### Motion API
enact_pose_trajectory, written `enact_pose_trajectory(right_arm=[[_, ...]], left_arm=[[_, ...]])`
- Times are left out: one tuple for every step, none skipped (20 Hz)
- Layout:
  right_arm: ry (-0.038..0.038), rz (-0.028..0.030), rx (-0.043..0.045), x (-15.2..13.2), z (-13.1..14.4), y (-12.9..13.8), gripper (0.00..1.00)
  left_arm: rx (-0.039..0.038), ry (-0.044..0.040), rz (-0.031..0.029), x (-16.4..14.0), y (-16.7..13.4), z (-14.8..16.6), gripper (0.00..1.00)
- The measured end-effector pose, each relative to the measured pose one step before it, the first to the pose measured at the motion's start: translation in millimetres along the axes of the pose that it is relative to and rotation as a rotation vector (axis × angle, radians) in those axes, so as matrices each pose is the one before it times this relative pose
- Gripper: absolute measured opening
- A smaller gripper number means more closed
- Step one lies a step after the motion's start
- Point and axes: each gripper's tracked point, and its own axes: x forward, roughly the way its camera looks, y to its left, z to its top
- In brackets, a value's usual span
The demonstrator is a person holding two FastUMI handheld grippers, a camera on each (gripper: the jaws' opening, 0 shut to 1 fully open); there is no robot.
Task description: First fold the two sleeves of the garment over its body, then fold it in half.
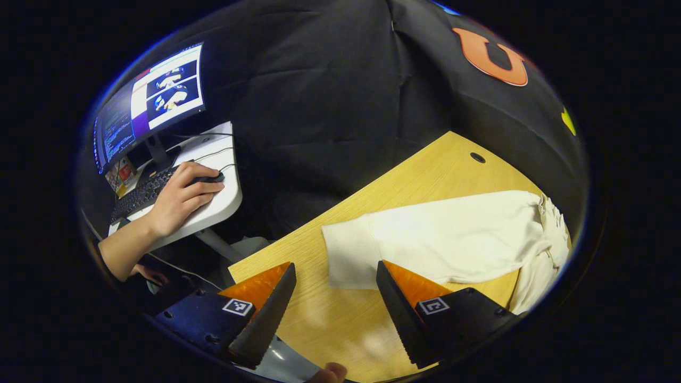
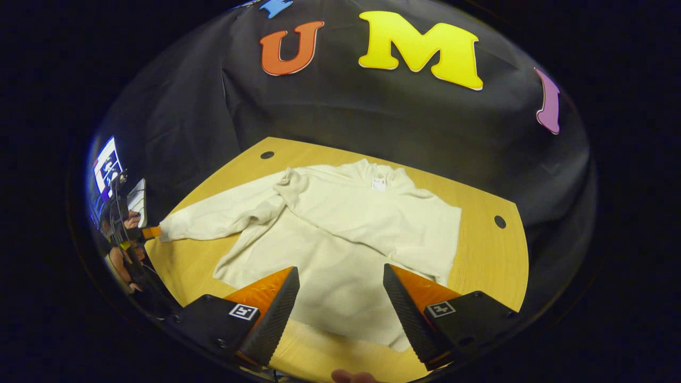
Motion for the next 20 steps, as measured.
enact_pose_trajectory(right_arm=[[0.01749,-0.01164,-0.0005,-1.43,-9.16,-1.13,0.96],[0.02061,-0.00825,0.00562,-0.57,-6.93,1.06,0.99],[0.0192,-0.00951,0.01155,-0.13,-6.63,1.35,0.99],[0.01725,-0.00144,0.01057,-1.43,-3.89,3.05,0.99],[0.00987,0.00332,0.00386,-0.86,-2.91,4.83,0.98],[0.00725,-0.00367,-0.00544,-0.86,-1.22,2.86,0.98],[0.00099,-0.00132,-0.01067,-2.8,-0.67,3.18,0.98],[-0.00164,0.00491,-0.01472,-2.03,1.05,4.51,0.96],[0.00089,-0.00421,-0.01887,-0.34,-2.37,2.06,0.96],[0.00191,-0.00286,-0.01626,-0.69,-1.68,1.61,0.98],[0.00243,-0.00351,-0.00971,0.24,-3.79,1.69,0.98],[0.00715,-0.00304,-0.00555,1.4,-3.74,1.04,0.96],[0.01338,-0.00645,-0.00132,2.76,-6.2,0.46,0.97],[0.00989,0.00461,0.00516,1.32,-3.58,2.37,0.96],[0.00532,0.00516,0.00353,1.83,-3.83,2.67,0.96],[0.00367,0.00006,-0.00407,0.84,-2.36,0.51,0.97],[0.0018,-0.00131,-0.00599,0.66,-1.98,-1.14,0.96],[0.00378,-0.0022,-0.00436,0.34,-1.71,-1.26,0.96],[0.00296,0.00151,-0.00153,0.31,-3.56,-0.87,0.96],[-0.00143,-0.00237,0.00351,0.07,-1.53,-2.62,0.96]], left_arm=[[-0.01502,0.01699,0.00428,4.17,-0.69,3.27,0.96],[-0.01243,0.01361,-0.01605,7.2,-3.73,3.34,0.94],[-0.00476,0.00627,-0.00018,4.3,-1.79,4.48,0.92],[-0.00085,0.00391,-0.00015,3.65,-1.59,3.9,0.91],[-0.00563,0.0094,0.00035,4.34,-1.41,1.46,0.9],[-0.0054,0.01953,-0.00016,5.19,-1.04,-2.52,0.89],[-0.00112,0.02806,0.00898,4.42,1.27,-4.25,0.88],[-0.00874,0.02871,-0.0021,4.63,0.69,-5.3,0.88],[-0.01403,0.0269,-0.00664,4.81,-0.61,-4.73,0.86],[-0.01616,-0.0125,-0.0027,-1.38,-0.33,3.79,0.92],[-0.01148,0.00234,-0.01433,3.94,-2.69,2.46,0.86],[0.00433,0.01357,0.00366,-0.53,0.77,-1.58,0.84],[0.0145,0.00327,-0.00003,0.42,-0.49,0.91,0.83],[0.00943,0.00838,0.00101,-0.17,-0.03,-0.35,0.82],[0.00471,0.00081,-0.00582,1.35,-1.31,0.86,0.81],[0.00551,0.00835,-0.00468,-0.28,-0.23,-1.28,0.8],[0.00672,0.00396,-0.0068,0.8,-1.1,0.99,0.84],[0.00472,0.00778,-0.00486,-0.87,-1.41,-0.61,0.74],[-0.00588,0.00493,-0.00235,1.81,-1.25,-0.15,0.69],[-0.00511,0.00721,-0.00175,-1.93,-0.1,-0.98,0.66]])
